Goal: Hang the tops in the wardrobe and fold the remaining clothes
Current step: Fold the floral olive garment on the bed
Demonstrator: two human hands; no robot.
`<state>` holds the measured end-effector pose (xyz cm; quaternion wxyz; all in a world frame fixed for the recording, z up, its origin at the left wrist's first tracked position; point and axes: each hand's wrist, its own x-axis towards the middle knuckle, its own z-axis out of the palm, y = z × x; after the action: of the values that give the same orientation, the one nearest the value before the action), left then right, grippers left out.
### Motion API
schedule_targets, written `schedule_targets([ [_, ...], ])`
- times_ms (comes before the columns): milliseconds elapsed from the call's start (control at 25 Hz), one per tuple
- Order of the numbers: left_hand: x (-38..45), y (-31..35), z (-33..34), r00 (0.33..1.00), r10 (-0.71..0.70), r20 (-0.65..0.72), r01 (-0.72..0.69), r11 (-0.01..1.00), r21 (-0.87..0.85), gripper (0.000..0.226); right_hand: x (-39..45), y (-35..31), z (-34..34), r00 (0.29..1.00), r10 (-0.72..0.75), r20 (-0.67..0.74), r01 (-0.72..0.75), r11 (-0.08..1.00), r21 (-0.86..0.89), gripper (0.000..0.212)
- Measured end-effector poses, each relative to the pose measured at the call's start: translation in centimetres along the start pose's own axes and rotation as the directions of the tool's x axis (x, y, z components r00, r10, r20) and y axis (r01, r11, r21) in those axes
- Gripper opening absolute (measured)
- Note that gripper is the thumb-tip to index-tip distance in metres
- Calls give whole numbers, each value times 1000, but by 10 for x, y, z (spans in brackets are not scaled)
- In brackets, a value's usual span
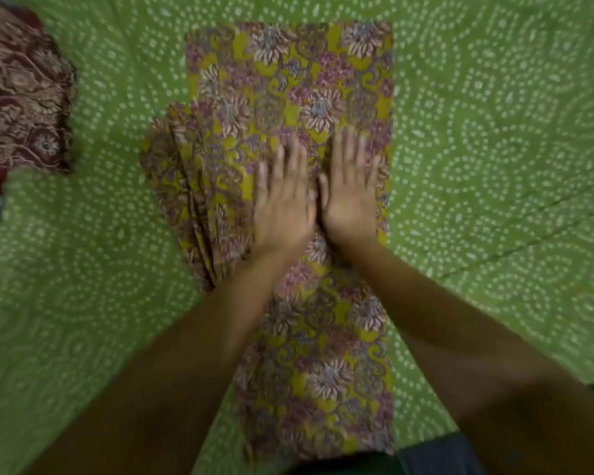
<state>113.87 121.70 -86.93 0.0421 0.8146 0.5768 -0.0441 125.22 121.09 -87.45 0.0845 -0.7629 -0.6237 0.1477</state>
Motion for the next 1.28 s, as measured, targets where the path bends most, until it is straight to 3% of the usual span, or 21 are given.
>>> schedule_targets([
  [80,-108,13,16,980,165,108,-161,986,-42,63,-95,6,14,988,-77,137,83,996,-41,58],
  [200,-232,-2,34,932,306,192,-293,951,-94,65,-199,39,16,957,-145,251,181,976,-125,61],
  [360,-322,-22,23,794,540,281,-507,842,-183,73,-265,76,-3,854,-307,421,419,885,-204,63],
  [400,-323,-26,19,793,535,291,-494,844,-206,75,-264,78,-9,842,-301,447,423,883,-204,62],
  [440,-317,-29,12,845,457,277,-412,887,-207,75,-257,76,-14,841,-294,454,418,887,-199,60],
  [480,-301,-32,7,936,253,244,-201,955,-219,74,-245,70,-19,853,-279,440,396,897,-198,56],
  [520,-273,-32,-9,972,-103,210,163,942,-293,75,-228,61,-25,874,-251,416,357,913,-199,50],
  [560,-236,-33,-30,843,-495,211,534,721,-441,76,-208,51,-30,897,-211,387,305,931,-199,46],
  [600,-196,-39,-46,611,-736,293,727,374,-576,73,-187,41,-35,919,-174,353,251,950,-187,43],
  [640,-156,-52,-57,393,-798,458,777,22,-629,66,-165,30,-39,932,-147,332,209,965,-159,41],
  [680,-123,-68,-60,277,-732,622,735,-256,-628,61,-145,19,-42,935,-114,336,164,979,-122,40],
  [720,-94,-93,-52,291,-626,723,703,-373,-605,67,-128,7,-42,930,-70,361,109,990,-89,41],
  [800,-49,-136,-3,305,-528,793,768,-356,-532,106,-103,-12,-39,911,68,406,-63,998,-27,47],
  [840,-31,-150,13,315,-492,812,786,-344,-514,109,-95,-21,-36,892,146,427,-162,987,1,50],
  [920,-13,-154,-24,392,-488,780,738,-339,-584,72,-92,-34,-29,876,264,403,-283,959,-14,52],
  [1000,-19,-157,-68,408,-631,659,654,-302,-694,42,-98,-46,-25,881,350,319,-359,933,-30,53],
  [1120,-52,-194,-74,369,-706,605,534,-372,-759,41,-118,-80,-25,891,407,204,-420,907,27,51],
  [1200,-74,-225,-70,357,-664,657,386,-536,-751,42,-135,-112,-23,927,335,170,-345,938,33,51],
  [1280,-97,-253,-64,394,-643,657,417,-512,-751,35,-150,-146,-17,971,185,151,-195,979,55,51],
])
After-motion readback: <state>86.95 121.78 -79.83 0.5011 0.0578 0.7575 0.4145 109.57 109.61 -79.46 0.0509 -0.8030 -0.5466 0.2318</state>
